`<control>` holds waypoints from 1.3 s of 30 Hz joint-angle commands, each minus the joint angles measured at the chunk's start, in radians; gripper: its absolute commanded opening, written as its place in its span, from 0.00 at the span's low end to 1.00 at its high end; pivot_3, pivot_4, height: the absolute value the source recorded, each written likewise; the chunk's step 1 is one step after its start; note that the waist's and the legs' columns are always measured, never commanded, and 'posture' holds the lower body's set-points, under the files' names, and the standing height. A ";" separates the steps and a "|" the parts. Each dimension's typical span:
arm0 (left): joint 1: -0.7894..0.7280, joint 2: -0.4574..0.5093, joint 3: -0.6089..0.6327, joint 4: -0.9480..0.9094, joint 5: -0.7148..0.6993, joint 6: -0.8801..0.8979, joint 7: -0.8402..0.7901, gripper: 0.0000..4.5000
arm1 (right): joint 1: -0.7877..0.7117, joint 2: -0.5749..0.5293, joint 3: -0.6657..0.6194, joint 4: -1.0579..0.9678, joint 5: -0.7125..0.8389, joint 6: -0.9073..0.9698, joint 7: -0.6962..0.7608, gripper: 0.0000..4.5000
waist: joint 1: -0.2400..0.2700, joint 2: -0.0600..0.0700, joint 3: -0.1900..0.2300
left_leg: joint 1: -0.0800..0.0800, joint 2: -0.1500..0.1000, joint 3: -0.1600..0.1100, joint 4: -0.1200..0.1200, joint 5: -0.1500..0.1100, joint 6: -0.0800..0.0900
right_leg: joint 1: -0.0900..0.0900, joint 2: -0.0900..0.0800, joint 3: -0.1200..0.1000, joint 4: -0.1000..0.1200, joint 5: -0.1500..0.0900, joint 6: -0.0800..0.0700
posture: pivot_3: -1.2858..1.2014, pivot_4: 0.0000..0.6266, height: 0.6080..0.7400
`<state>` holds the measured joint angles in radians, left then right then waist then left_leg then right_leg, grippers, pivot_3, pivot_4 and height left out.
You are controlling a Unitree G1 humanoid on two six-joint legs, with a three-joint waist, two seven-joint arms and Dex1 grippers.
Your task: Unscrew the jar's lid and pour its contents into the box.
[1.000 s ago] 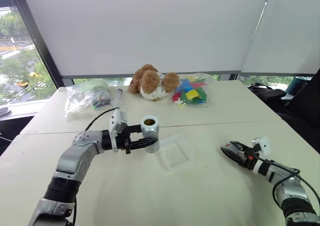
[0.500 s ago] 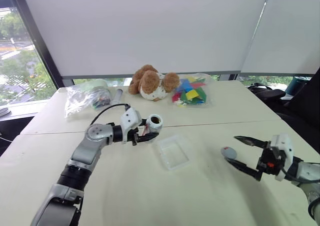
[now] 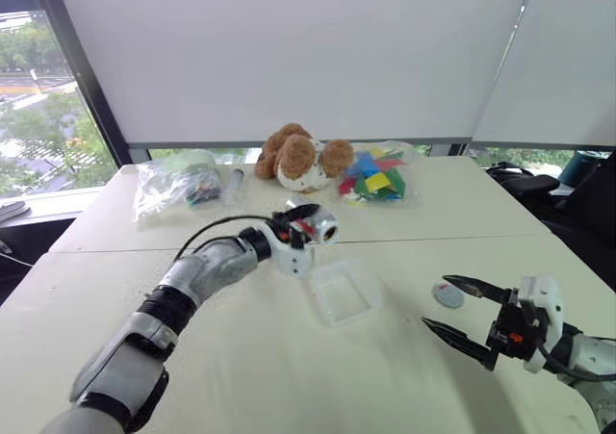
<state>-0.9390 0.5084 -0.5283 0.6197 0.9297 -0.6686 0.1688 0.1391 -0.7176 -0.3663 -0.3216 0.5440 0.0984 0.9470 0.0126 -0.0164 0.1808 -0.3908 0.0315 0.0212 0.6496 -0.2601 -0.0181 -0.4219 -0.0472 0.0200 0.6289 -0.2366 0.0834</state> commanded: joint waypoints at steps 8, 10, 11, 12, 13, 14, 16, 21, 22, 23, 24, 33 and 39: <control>-0.146 -0.011 -0.290 0.127 0.542 0.315 0.705 0.50 | 0.014 0.042 -0.016 -0.069 0.016 0.008 -0.069 0.99 | -0.002 -0.002 0.001 | -0.001 0.000 0.001 0.000 0.000 0.000 | -0.001 0.000 0.000 0.000 0.000 0.001 | 0.52 0.24 1.00; -0.152 -0.022 -0.312 0.153 0.572 0.375 0.760 0.50 | 0.014 0.048 -0.011 -0.075 0.016 0.010 -0.078 0.99 | -0.001 -0.002 0.001 | 0.000 0.000 0.001 0.000 0.000 0.000 | -0.002 0.000 0.000 0.001 -0.001 0.002 | 0.52 0.24 1.00; -0.152 -0.033 -0.324 0.161 0.600 0.436 0.812 0.50 | 0.011 0.054 -0.008 -0.079 0.019 0.014 -0.086 0.99 | -0.001 -0.002 0.001 | -0.001 0.000 0.001 -0.001 0.000 0.000 | -0.002 0.000 0.000 0.001 0.000 0.001 | 0.52 0.24 1.00; -0.152 -0.042 -0.333 0.167 0.619 0.483 0.854 0.50 | 0.008 0.058 -0.006 -0.082 0.021 0.017 -0.091 0.99 | 0.000 -0.003 0.001 | -0.001 0.000 0.001 -0.001 0.000 0.000 | -0.002 0.000 0.000 0.001 0.000 0.001 | 0.52 0.24 1.00; -0.159 -0.048 -0.349 0.180 0.630 0.495 0.863 0.50 | 0.007 0.061 -0.004 -0.084 0.022 0.019 -0.096 0.99 | 0.000 -0.003 0.002 | -0.001 0.000 0.001 -0.001 0.000 0.000 | -0.003 0.000 0.000 0.001 0.000 0.001 | 0.52 0.24 1.00; -0.167 -0.054 -0.367 0.199 0.638 0.488 0.861 0.50 | 0.006 0.064 -0.002 -0.086 0.022 0.022 -0.099 0.99 | 0.000 -0.003 0.002 | -0.001 0.000 0.001 0.000 0.000 0.000 | -0.003 0.000 0.000 0.001 0.000 0.001 | 0.52 0.24 1.00; -0.172 -0.060 -0.390 0.223 0.638 0.487 0.871 0.50 | 0.007 0.070 0.004 -0.090 0.020 0.025 -0.102 0.99 | 0.000 -0.003 0.002 | -0.001 0.000 0.001 0.000 0.000 0.000 | -0.003 0.000 0.000 0.001 0.000 0.001 | 0.52 0.24 1.00; -0.166 -0.042 -0.383 0.219 0.572 0.435 0.873 0.50 | 0.006 0.073 0.007 -0.091 0.025 0.031 -0.104 0.99 | -0.001 -0.003 0.002 | -0.001 0.000 0.001 -0.001 0.000 0.000 | -0.003 0.000 0.000 0.001 0.000 0.001 | 0.52 0.24 1.00; -0.155 -0.026 -0.346 0.194 0.496 0.357 0.842 0.50 | 0.007 0.075 0.009 -0.087 0.029 0.032 -0.100 0.99 | -0.001 -0.003 0.002 | -0.001 0.000 0.001 -0.001 0.000 0.000 | -0.003 0.000 0.000 0.001 0.000 0.001 | 0.52 0.24 1.00; -0.151 -0.010 -0.324 0.173 0.437 0.274 0.819 0.50 | 0.006 0.076 0.012 -0.083 0.032 0.032 -0.096 0.99 | -0.001 -0.003 0.002 | -0.001 0.000 0.001 -0.001 0.000 0.000 | -0.003 0.000 0.000 0.002 0.000 0.001 | 0.52 0.24 1.00; -0.149 0.002 -0.312 0.158 0.397 0.218 0.800 0.50 | 0.005 0.076 0.013 -0.081 0.034 0.032 -0.093 0.99 | -0.002 -0.003 0.002 | -0.001 0.000 0.001 -0.001 0.000 0.000 | -0.003 0.000 0.000 0.002 0.000 0.001 | 0.52 0.24 1.00; 0.124 0.059 0.186 -0.056 -0.909 0.090 -0.288 0.50 | -0.083 0.088 0.093 0.000 0.019 -0.079 0.045 0.99 | -0.009 -0.002 0.001 | 0.000 0.001 0.003 0.000 0.000 0.000 | -0.003 -0.001 0.001 0.003 0.000 0.000 | 0.52 0.24 1.00; 0.425 0.139 0.447 -0.438 -1.325 0.593 -0.536 0.50 | -0.207 0.165 0.177 0.110 0.007 -0.245 0.162 0.99 | -0.024 -0.002 0.001 | 0.000 0.001 0.002 0.001 0.000 0.000 | -0.003 0.000 0.002 0.005 0.000 0.000 | 0.52 0.24 1.00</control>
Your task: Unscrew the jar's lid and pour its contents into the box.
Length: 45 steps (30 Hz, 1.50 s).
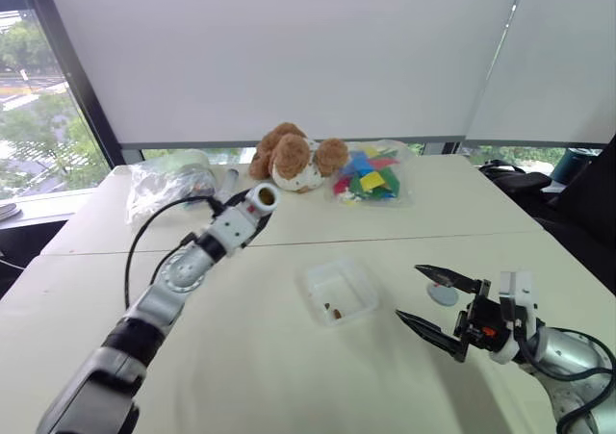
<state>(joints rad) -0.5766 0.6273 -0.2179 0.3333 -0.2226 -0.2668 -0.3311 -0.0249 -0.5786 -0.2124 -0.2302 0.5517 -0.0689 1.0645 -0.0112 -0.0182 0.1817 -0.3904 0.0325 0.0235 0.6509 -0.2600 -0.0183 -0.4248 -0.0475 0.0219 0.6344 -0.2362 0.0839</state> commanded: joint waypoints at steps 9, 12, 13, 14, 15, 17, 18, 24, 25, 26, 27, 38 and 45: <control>0.429 -0.090 0.509 -0.361 -0.321 0.368 0.100 0.50 | -0.172 0.122 0.135 0.064 0.003 -0.120 0.076 0.99 | 0.004 -0.001 0.000 | 0.001 0.000 -0.001 0.001 0.000 0.000 | 0.000 -0.001 0.000 0.002 0.000 0.000 | 0.52 0.24 1.00; 0.491 -0.146 0.577 -0.346 -0.306 0.355 0.153 0.50 | -0.169 0.129 0.156 0.064 -0.002 -0.115 0.080 0.99 | 0.019 -0.003 -0.001 | 0.001 0.000 -0.001 0.002 0.000 0.000 | 0.001 -0.001 -0.001 0.002 0.000 0.000 | 0.52 0.24 1.00; 0.510 -0.163 0.594 -0.327 -0.280 0.336 0.180 0.50 | -0.166 0.129 0.162 0.063 -0.004 -0.114 0.080 0.99 | 0.022 -0.004 -0.002 | 0.001 0.000 -0.001 0.003 0.000 0.000 | 0.001 -0.001 -0.001 0.002 0.000 -0.001 | 0.52 0.24 1.00; 0.520 -0.178 0.605 -0.311 -0.265 0.318 0.187 0.50 | -0.165 0.130 0.164 0.063 -0.005 -0.115 0.079 0.99 | 0.023 -0.004 -0.002 | 0.001 0.000 -0.001 0.003 0.000 0.000 | 0.002 -0.001 -0.001 0.002 0.000 -0.001 | 0.52 0.24 1.00; 0.525 -0.191 0.611 -0.298 -0.257 0.310 0.188 0.50 | -0.164 0.129 0.165 0.063 -0.005 -0.115 0.076 0.99 | 0.023 -0.004 -0.002 | 0.001 0.000 -0.001 0.003 0.000 0.000 | 0.002 -0.001 -0.001 0.001 0.000 -0.001 | 0.52 0.24 1.00; 0.537 -0.210 0.607 -0.281 -0.226 0.277 0.170 0.50 | -0.166 0.128 0.165 0.062 -0.007 -0.114 0.069 0.99 | 0.024 -0.004 -0.002 | 0.001 0.000 -0.001 0.003 0.000 0.000 | 0.002 -0.001 -0.001 0.001 0.000 -0.001 | 0.52 0.24 1.00; 0.544 -0.211 0.594 -0.269 -0.195 0.260 0.162 0.50 | -0.169 0.126 0.164 0.062 -0.007 -0.112 0.066 0.99 | 0.024 -0.004 -0.003 | 0.001 0.000 -0.001 0.003 0.000 0.000 | 0.002 -0.001 -0.001 0.001 0.000 -0.001 | 0.52 0.24 1.00; 0.548 -0.251 0.599 -0.202 -0.134 0.185 0.153 0.50 | -0.179 0.113 0.150 0.077 -0.005 -0.111 0.065 0.99 | 0.022 -0.003 -0.006 | 0.002 0.000 0.000 0.002 0.000 0.000 | 0.002 -0.001 0.000 0.001 0.001 -0.001 | 0.52 0.24 1.00; 0.549 -0.255 0.600 -0.199 -0.134 0.182 0.149 0.50 | -0.181 0.111 0.148 0.081 -0.004 -0.111 0.067 0.99 | 0.023 -0.003 -0.008 | 0.002 0.000 0.000 0.002 0.000 0.000 | 0.002 -0.001 0.000 0.001 0.001 -0.001 | 0.52 0.24 1.00; 0.551 -0.260 0.601 -0.198 -0.140 0.177 0.140 0.50 | -0.181 0.108 0.145 0.083 -0.003 -0.111 0.069 0.99 | 0.022 -0.003 -0.009 | 0.002 0.000 0.000 0.002 0.000 0.000 | 0.002 -0.001 0.000 0.001 0.001 -0.001 | 0.52 0.24 1.00; 0.554 -0.264 0.603 -0.200 -0.144 0.176 0.135 0.50 | -0.180 0.105 0.142 0.084 -0.001 -0.111 0.071 0.99 | 0.022 -0.003 -0.010 | 0.002 0.000 0.000 0.002 0.000 0.000 | 0.002 -0.001 0.000 0.001 0.001 -0.001 | 0.52 0.24 1.00; 0.599 -0.255 0.643 -0.224 -0.139 0.179 0.137 0.98 | -0.151 0.066 0.113 0.087 0.014 -0.106 0.094 1.00 | 0.022 -0.003 -0.013 | 0.002 0.000 0.000 0.002 0.000 0.000 | 0.002 -0.001 0.000 0.001 0.000 -0.001 | 0.52 0.24 1.00; 0.684 -0.241 0.647 -0.275 -0.158 0.222 0.072 0.98 | -0.085 0.028 0.074 0.061 0.028 -0.085 0.091 1.00 | 0.023 -0.003 -0.013 | 0.002 0.000 0.000 0.002 0.000 0.000 | 0.002 -0.001 0.000 0.000 -0.002 -0.005 | 0.52 0.24 1.00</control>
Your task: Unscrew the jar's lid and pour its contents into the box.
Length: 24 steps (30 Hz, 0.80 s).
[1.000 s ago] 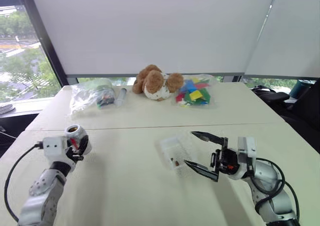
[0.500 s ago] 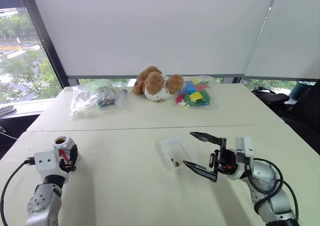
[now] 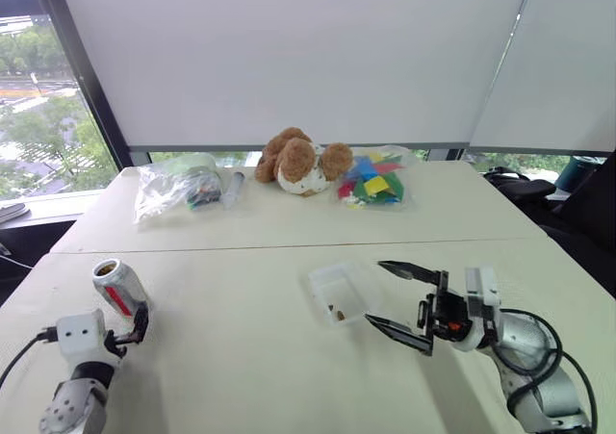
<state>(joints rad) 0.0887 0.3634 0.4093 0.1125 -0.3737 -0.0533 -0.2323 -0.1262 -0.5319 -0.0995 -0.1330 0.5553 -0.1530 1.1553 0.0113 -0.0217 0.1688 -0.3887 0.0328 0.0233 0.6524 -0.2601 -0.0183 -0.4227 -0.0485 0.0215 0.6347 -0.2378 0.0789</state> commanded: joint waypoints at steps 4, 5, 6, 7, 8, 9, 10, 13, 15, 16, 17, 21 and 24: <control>0.055 0.046 0.021 -0.082 -0.002 0.016 -0.071 0.98 | 0.053 -0.045 -0.077 -0.028 0.031 -0.006 0.011 1.00 | -0.001 0.000 0.000 | 0.000 0.000 0.000 0.000 0.000 0.000 | 0.000 0.000 0.000 0.000 0.000 -0.001 | 0.52 0.24 1.00; 0.069 0.057 0.019 -0.096 -0.001 0.020 -0.088 0.98 | 0.063 -0.055 -0.091 -0.027 0.036 -0.004 0.013 1.00 | -0.001 0.000 0.000 | 0.000 0.000 0.000 0.000 0.000 0.000 | 0.000 0.000 0.000 -0.001 0.000 -0.001 | 0.52 0.24 1.00; 0.078 0.064 0.019 -0.107 -0.001 0.024 -0.098 0.98 | 0.069 -0.062 -0.100 -0.028 0.039 -0.002 0.015 1.00 | -0.001 0.000 0.000 | 0.000 0.000 0.000 0.000 0.000 0.000 | 0.000 0.000 0.000 -0.001 0.000 -0.001 | 0.52 0.24 1.00; 0.099 0.080 0.019 -0.129 -0.008 0.029 -0.129 0.98 | 0.080 -0.076 -0.118 -0.028 0.043 0.000 0.023 1.00 | -0.001 0.000 0.000 | 0.000 0.000 0.000 0.000 0.000 0.000 | 0.000 0.000 0.000 -0.001 0.000 -0.001 | 0.52 0.24 1.00; 0.120 0.096 0.018 -0.147 -0.011 0.032 -0.160 0.98 | 0.092 -0.090 -0.133 -0.027 0.047 0.002 0.032 1.00 | -0.001 0.000 0.000 | 0.000 0.000 0.000 0.000 0.000 0.000 | 0.000 0.000 0.000 -0.001 0.000 -0.001 | 0.52 0.24 1.00; 0.134 0.107 0.018 -0.160 -0.014 0.034 -0.181 0.98 | 0.099 -0.099 -0.142 -0.027 0.050 0.003 0.037 1.00 | -0.001 0.000 0.000 | 0.000 0.000 0.001 0.000 0.000 0.000 | 0.000 0.000 0.000 -0.001 -0.001 -0.001 | 0.52 0.24 1.00; 0.159 0.122 0.025 -0.182 -0.032 0.044 -0.214 0.98 | 0.110 -0.115 -0.156 -0.027 0.053 0.001 0.049 1.00 | -0.001 0.000 0.000 | 0.000 0.000 0.001 -0.001 0.000 0.000 | 0.000 0.000 0.000 -0.001 -0.001 -0.001 | 0.52 0.24 1.00; 0.320 0.276 0.043 -0.322 -0.033 -0.019 -0.466 0.98 | 0.170 -0.217 -0.239 -0.034 0.089 0.025 0.136 1.00 | -0.002 -0.001 0.000 | -0.001 0.001 0.001 -0.002 0.000 0.000 | -0.001 0.000 0.001 -0.002 -0.001 -0.002 | 0.52 0.24 1.00; 0.393 0.359 0.049 -0.369 0.040 -0.132 -0.562 0.98 | 0.203 -0.269 -0.261 -0.041 0.106 0.049 0.183 1.00 | -0.001 0.000 0.000 | 0.000 0.001 0.002 -0.003 0.000 0.000 | -0.002 -0.002 0.001 -0.004 -0.001 -0.002 | 0.52 0.24 1.00; 0.422 0.389 0.058 -0.384 0.035 -0.153 -0.608 0.98 | 0.218 -0.289 -0.269 -0.042 0.112 0.060 0.203 1.00 | 0.000 0.000 0.000 | 0.000 0.001 0.003 -0.004 0.000 0.000 | -0.001 -0.002 0.001 -0.005 -0.001 -0.002 | 0.52 0.24 1.00; 0.441 0.410 0.069 -0.390 0.027 -0.167 -0.640 0.98 | 0.229 -0.305 -0.277 -0.039 0.115 0.070 0.219 1.00 | 0.001 0.000 -0.001 | 0.000 0.002 0.003 -0.003 0.000 0.000 | -0.002 -0.003 0.001 -0.005 -0.001 -0.003 | 0.52 0.24 1.00; 0.432 0.459 0.108 -0.393 -0.014 -0.182 -0.719 0.98 | 0.245 -0.351 -0.311 0.020 0.088 0.042 0.286 1.00 | -0.001 0.001 -0.001 | 0.000 0.003 0.004 -0.004 0.000 0.000 | -0.002 -0.004 0.001 -0.005 -0.001 -0.003 | 0.52 0.24 1.00; 0.396 0.471 0.100 -0.386 -0.032 -0.153 -0.742 0.98 | 0.233 -0.356 -0.314 0.051 0.069 0.026 0.298 1.00 | -0.001 0.001 -0.001 | 0.000 0.002 0.004 -0.003 0.000 0.000 | -0.003 -0.003 0.001 -0.005 -0.001 -0.003 | 0.52 0.24 1.00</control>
